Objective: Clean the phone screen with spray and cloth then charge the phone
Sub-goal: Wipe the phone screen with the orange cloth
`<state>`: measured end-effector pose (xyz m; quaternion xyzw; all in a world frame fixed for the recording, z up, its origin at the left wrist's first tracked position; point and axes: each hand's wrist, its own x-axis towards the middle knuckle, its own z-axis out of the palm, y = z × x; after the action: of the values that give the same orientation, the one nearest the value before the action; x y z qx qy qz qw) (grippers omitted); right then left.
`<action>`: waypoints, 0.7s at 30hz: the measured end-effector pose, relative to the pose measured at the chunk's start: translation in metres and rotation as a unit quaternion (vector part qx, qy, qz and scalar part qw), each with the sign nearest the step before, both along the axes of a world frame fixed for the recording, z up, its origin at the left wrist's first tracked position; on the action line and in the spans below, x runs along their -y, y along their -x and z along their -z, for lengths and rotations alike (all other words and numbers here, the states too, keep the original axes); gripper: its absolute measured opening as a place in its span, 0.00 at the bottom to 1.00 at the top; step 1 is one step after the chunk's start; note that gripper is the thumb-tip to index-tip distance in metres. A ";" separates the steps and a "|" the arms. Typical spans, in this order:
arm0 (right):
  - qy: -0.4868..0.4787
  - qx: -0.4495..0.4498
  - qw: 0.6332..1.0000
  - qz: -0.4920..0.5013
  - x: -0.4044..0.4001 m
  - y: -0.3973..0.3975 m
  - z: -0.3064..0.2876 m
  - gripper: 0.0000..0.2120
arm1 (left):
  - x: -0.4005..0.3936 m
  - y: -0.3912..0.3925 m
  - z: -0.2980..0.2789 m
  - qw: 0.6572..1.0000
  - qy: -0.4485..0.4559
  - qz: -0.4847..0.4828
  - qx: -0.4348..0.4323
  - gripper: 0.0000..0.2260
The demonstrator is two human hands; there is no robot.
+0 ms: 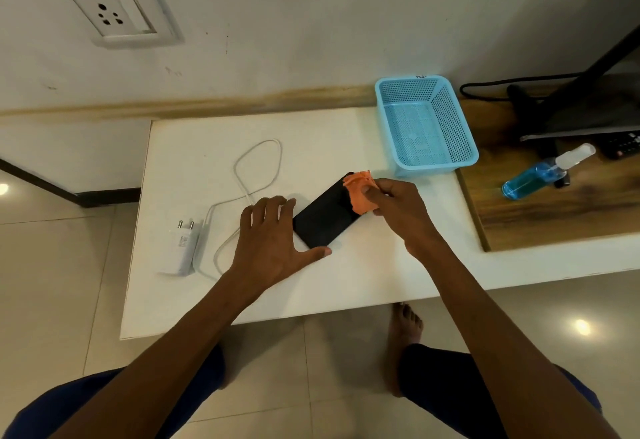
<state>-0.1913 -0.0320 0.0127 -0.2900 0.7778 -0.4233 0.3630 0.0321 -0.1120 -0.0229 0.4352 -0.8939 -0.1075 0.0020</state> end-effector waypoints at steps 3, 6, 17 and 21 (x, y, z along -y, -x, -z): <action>0.022 -0.198 0.980 -0.015 -0.003 -0.002 0.002 0.10 | -0.008 0.002 0.004 0.999 0.027 -0.004 0.025 0.46; 0.073 -0.347 0.933 -0.057 -0.010 -0.013 0.003 0.15 | -0.011 0.003 0.006 0.999 0.036 -0.005 0.028 0.42; 0.085 -0.513 0.797 -0.307 -0.031 -0.053 0.040 0.25 | -0.004 0.003 0.011 0.998 0.066 0.011 -0.019 0.36; 0.060 -0.513 0.801 -0.304 -0.039 -0.051 0.045 0.28 | 0.000 0.001 0.010 0.997 0.072 0.015 -0.016 0.36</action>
<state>-0.1408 0.0074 -0.0326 -0.7072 0.6957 -0.1262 0.0027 0.0310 -0.1117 -0.0326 0.4191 -0.9054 -0.0499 0.0461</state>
